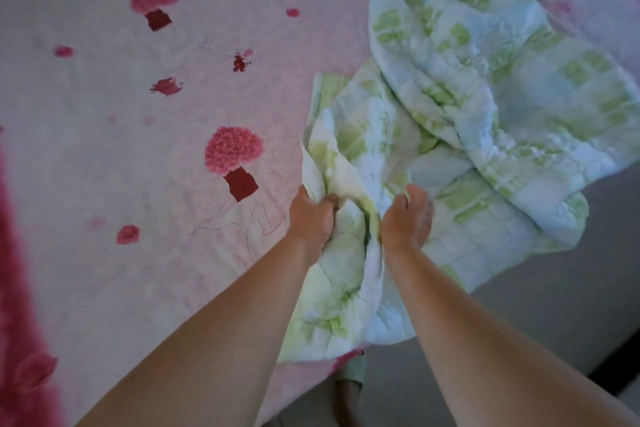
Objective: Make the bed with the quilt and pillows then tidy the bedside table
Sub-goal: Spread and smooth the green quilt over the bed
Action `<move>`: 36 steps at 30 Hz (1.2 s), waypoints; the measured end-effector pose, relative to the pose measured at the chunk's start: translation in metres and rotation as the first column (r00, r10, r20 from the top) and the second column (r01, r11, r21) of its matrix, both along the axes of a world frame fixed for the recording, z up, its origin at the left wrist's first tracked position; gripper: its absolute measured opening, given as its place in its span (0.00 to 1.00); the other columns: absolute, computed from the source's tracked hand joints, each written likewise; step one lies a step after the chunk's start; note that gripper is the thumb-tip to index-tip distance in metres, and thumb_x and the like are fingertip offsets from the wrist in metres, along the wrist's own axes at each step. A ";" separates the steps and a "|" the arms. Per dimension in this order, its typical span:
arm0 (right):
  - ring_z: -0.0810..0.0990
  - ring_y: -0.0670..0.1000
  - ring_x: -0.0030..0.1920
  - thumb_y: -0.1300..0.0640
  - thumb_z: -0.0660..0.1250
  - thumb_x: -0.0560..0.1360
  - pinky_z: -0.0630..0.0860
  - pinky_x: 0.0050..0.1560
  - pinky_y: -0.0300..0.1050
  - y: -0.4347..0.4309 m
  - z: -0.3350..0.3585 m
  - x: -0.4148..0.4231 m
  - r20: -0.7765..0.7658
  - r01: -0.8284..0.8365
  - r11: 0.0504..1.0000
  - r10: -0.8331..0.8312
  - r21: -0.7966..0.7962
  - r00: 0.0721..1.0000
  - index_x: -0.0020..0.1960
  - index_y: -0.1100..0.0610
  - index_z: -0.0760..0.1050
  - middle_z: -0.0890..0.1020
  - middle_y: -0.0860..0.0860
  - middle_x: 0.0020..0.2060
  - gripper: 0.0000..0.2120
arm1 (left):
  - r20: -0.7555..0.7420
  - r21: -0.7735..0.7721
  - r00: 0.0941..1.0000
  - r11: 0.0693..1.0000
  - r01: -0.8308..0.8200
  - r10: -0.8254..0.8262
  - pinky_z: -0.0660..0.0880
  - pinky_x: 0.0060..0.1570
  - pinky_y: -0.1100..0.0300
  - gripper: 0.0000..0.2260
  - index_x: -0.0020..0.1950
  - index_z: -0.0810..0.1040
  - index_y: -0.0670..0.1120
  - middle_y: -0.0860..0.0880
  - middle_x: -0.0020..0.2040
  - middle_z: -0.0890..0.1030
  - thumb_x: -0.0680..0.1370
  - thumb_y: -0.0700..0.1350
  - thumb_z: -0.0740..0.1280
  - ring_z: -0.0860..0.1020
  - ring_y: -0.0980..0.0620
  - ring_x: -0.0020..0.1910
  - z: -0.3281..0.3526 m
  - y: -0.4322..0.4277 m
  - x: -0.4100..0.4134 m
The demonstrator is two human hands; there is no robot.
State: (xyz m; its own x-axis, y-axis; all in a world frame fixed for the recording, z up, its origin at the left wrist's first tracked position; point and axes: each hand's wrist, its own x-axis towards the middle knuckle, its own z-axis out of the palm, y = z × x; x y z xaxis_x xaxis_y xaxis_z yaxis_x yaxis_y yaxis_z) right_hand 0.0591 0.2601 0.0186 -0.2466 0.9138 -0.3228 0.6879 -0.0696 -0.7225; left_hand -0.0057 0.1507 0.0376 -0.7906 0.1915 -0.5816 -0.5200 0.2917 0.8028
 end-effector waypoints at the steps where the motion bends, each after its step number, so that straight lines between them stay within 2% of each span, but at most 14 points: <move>1: 0.69 0.57 0.67 0.59 0.58 0.79 0.60 0.63 0.38 0.000 0.015 -0.009 -0.060 -0.061 0.990 0.069 0.128 0.996 0.67 0.63 0.71 0.71 0.60 0.66 0.18 | -0.057 -0.022 0.998 1.000 0.015 -0.016 0.76 0.55 0.54 0.18 0.67 0.73 0.48 0.50 0.57 0.80 0.77 0.41 0.65 0.79 0.48 0.55 0.002 -0.004 -0.002; 4: 0.66 0.55 0.70 0.56 0.63 0.77 0.57 0.67 0.34 -0.010 0.044 -0.038 -0.136 -0.397 0.861 0.456 0.319 0.879 0.68 0.63 0.70 0.69 0.60 0.69 0.22 | -0.190 -0.089 0.973 0.990 0.113 -0.128 0.75 0.59 0.52 0.20 0.69 0.71 0.53 0.52 0.60 0.79 0.78 0.42 0.59 0.78 0.51 0.58 0.001 -0.013 0.000; 7: 0.62 0.52 0.73 0.53 0.66 0.77 0.57 0.71 0.39 -0.026 0.063 -0.063 -0.126 -0.637 0.730 0.677 0.249 0.725 0.73 0.60 0.63 0.64 0.55 0.74 0.28 | -0.416 -0.248 0.817 0.914 0.320 -0.399 0.77 0.51 0.48 0.19 0.67 0.71 0.53 0.52 0.56 0.78 0.77 0.43 0.58 0.79 0.51 0.50 0.011 -0.021 0.010; 10: 0.61 0.54 0.74 0.49 0.65 0.77 0.61 0.69 0.45 -0.032 0.070 -0.081 0.045 -0.677 0.736 0.675 0.026 0.736 0.76 0.58 0.55 0.60 0.54 0.75 0.34 | -0.522 -0.382 0.632 0.819 0.428 -0.573 0.78 0.41 0.49 0.17 0.67 0.71 0.50 0.52 0.55 0.75 0.78 0.42 0.58 0.80 0.50 0.41 0.021 -0.031 0.009; 14: 0.70 0.56 0.65 0.56 0.65 0.75 0.69 0.53 0.46 -0.032 0.076 -0.095 0.314 -0.664 0.742 0.612 0.089 0.726 0.68 0.59 0.65 0.68 0.54 0.65 0.24 | -0.591 -0.583 0.307 0.658 0.477 -0.746 0.78 0.30 0.51 0.24 0.67 0.67 0.52 0.50 0.47 0.73 0.71 0.43 0.62 0.77 0.47 0.31 0.028 -0.061 -0.007; 17: 0.70 0.57 0.65 0.61 0.65 0.75 0.71 0.57 0.48 -0.032 0.076 -0.103 0.375 -0.593 0.806 0.548 0.003 0.747 0.72 0.58 0.59 0.68 0.56 0.66 0.28 | -0.606 -0.675 0.085 0.567 0.472 -0.791 0.72 0.23 0.61 0.34 0.72 0.63 0.54 0.49 0.44 0.73 0.67 0.41 0.69 0.72 0.51 0.25 0.030 -0.081 -0.013; 21: 0.77 0.55 0.58 0.63 0.60 0.77 0.73 0.49 0.45 -0.031 0.074 -0.103 0.574 -0.703 0.711 0.579 -0.010 0.579 0.61 0.59 0.71 0.77 0.56 0.58 0.13 | -0.602 -0.736 -0.124 0.488 0.470 -0.789 0.70 0.23 0.64 0.30 0.70 0.68 0.52 0.51 0.46 0.75 0.69 0.44 0.68 0.72 0.54 0.27 0.024 -0.106 -0.013; 23: 0.78 0.54 0.56 0.63 0.60 0.78 0.72 0.46 0.44 -0.038 0.076 -0.101 0.641 -0.760 0.650 0.572 0.027 0.512 0.58 0.59 0.74 0.78 0.55 0.56 0.10 | -0.527 -0.725 -0.028 0.432 0.537 -0.850 0.77 0.32 0.59 0.24 0.72 0.69 0.53 0.52 0.50 0.76 0.75 0.45 0.61 0.77 0.51 0.33 0.031 -0.116 -0.013; 25: 0.76 0.55 0.58 0.63 0.60 0.78 0.72 0.50 0.45 -0.045 0.074 -0.102 0.579 -0.757 0.648 0.587 0.083 0.566 0.61 0.59 0.73 0.76 0.56 0.59 0.13 | -0.330 -0.627 0.243 0.404 0.666 -0.912 0.78 0.47 0.55 0.19 0.70 0.71 0.55 0.53 0.54 0.77 0.79 0.44 0.60 0.79 0.51 0.42 0.036 -0.123 -0.015; 27: 0.77 0.57 0.57 0.64 0.58 0.77 0.72 0.53 0.45 -0.050 0.073 -0.106 0.297 -0.555 0.832 0.534 -0.017 0.791 0.63 0.61 0.73 0.77 0.57 0.58 0.15 | -0.057 -0.329 0.612 0.593 0.735 -0.789 0.76 0.55 0.50 0.10 0.58 0.78 0.56 0.50 0.52 0.81 0.79 0.50 0.62 0.78 0.52 0.44 0.041 -0.125 -0.022; 29: 0.77 0.54 0.43 0.64 0.56 0.77 0.73 0.43 0.44 -0.056 0.078 -0.110 -0.059 -0.306 0.905 0.303 -0.297 0.951 0.52 0.61 0.77 0.78 0.55 0.45 0.11 | 0.202 -0.010 0.837 0.854 0.521 -0.508 0.74 0.60 0.46 0.22 0.57 0.79 0.53 0.50 0.55 0.81 0.73 0.67 0.64 0.78 0.52 0.52 0.048 -0.123 -0.036; 31: 0.74 0.52 0.34 0.66 0.55 0.75 0.71 0.33 0.42 -0.073 0.085 -0.106 -0.235 -0.376 0.757 0.294 -0.535 0.926 0.39 0.57 0.75 0.76 0.54 0.35 0.12 | 0.339 0.186 0.889 0.948 0.258 -0.309 0.70 0.65 0.48 0.40 0.63 0.77 0.51 0.49 0.60 0.80 0.64 0.78 0.57 0.76 0.50 0.60 0.048 -0.116 -0.057; 33: 0.78 0.53 0.34 0.70 0.55 0.73 0.76 0.34 0.43 -0.095 0.090 -0.092 -0.385 -0.606 0.505 0.479 -0.615 0.789 0.37 0.59 0.77 0.79 0.56 0.32 0.15 | 0.386 0.288 0.890 0.948 0.135 -0.244 0.71 0.65 0.47 0.46 0.63 0.78 0.48 0.44 0.59 0.81 0.60 0.81 0.58 0.79 0.47 0.59 0.049 -0.103 -0.078; 36: 0.79 0.52 0.35 0.72 0.55 0.69 0.76 0.39 0.43 -0.113 0.087 -0.070 -0.434 -0.752 0.218 0.703 -0.622 0.563 0.38 0.59 0.77 0.80 0.54 0.31 0.14 | 0.350 0.189 0.936 0.982 -0.024 -0.044 0.78 0.56 0.49 0.33 0.61 0.77 0.41 0.40 0.55 0.82 0.66 0.63 0.74 0.82 0.45 0.49 0.055 -0.086 -0.092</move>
State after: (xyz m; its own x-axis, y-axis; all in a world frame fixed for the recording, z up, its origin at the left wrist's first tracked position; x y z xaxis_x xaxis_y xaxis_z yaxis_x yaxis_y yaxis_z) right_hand -0.0106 0.1476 0.1058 -0.7152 -0.1926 -0.6718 0.6874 -0.0204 -0.7260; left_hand -0.0978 0.0647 0.0930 -0.5396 0.3310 -0.7741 -0.7763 0.1604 0.6097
